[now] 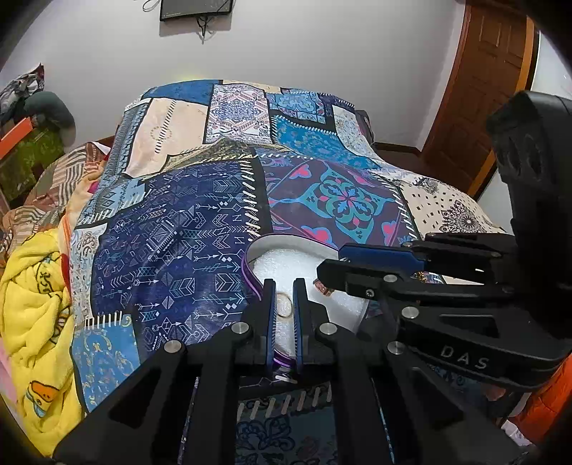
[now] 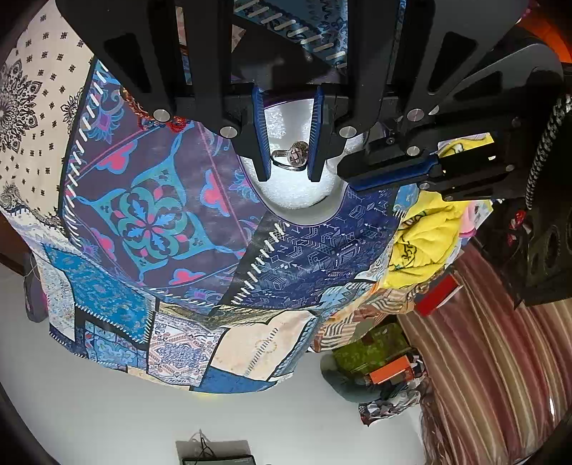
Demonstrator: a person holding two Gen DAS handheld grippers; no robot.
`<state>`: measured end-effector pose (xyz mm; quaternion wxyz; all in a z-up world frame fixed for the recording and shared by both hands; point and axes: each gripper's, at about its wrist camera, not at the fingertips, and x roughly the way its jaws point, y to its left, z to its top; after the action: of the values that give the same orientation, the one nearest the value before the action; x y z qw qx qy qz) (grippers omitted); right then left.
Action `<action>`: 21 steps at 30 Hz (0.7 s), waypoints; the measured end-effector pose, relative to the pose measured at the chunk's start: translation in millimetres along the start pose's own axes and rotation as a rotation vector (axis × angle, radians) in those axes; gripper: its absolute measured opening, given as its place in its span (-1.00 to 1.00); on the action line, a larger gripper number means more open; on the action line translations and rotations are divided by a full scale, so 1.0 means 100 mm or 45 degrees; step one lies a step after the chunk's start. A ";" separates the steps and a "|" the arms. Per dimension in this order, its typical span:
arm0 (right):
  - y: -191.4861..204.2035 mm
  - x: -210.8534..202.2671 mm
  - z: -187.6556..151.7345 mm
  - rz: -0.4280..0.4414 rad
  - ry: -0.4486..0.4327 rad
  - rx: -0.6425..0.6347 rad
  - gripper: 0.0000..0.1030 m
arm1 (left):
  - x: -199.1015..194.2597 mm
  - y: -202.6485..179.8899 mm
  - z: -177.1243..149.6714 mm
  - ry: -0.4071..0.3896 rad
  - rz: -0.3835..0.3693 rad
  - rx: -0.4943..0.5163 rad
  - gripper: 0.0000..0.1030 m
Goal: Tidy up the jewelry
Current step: 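Lower the silver ring into the heart box foam while the left drops the hoop in, then move both grippers back to the beaded bracelet on the quilt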
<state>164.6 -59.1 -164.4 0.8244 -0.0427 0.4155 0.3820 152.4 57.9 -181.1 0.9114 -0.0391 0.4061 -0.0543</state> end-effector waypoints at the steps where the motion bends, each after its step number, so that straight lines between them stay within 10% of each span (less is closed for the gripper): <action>1: 0.00 0.00 0.00 0.001 0.000 0.001 -0.63 | 0.00 0.01 0.00 -0.001 0.000 -0.007 -0.87; 21: -0.06 -0.22 -0.05 -0.055 -0.035 0.023 -0.27 | -0.25 0.10 -0.02 -0.031 0.131 -0.027 -0.19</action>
<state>157.1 -78.4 -153.9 0.8383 -0.0390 0.4067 0.3611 134.4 71.0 -165.2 0.9173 -0.0284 0.3971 -0.0027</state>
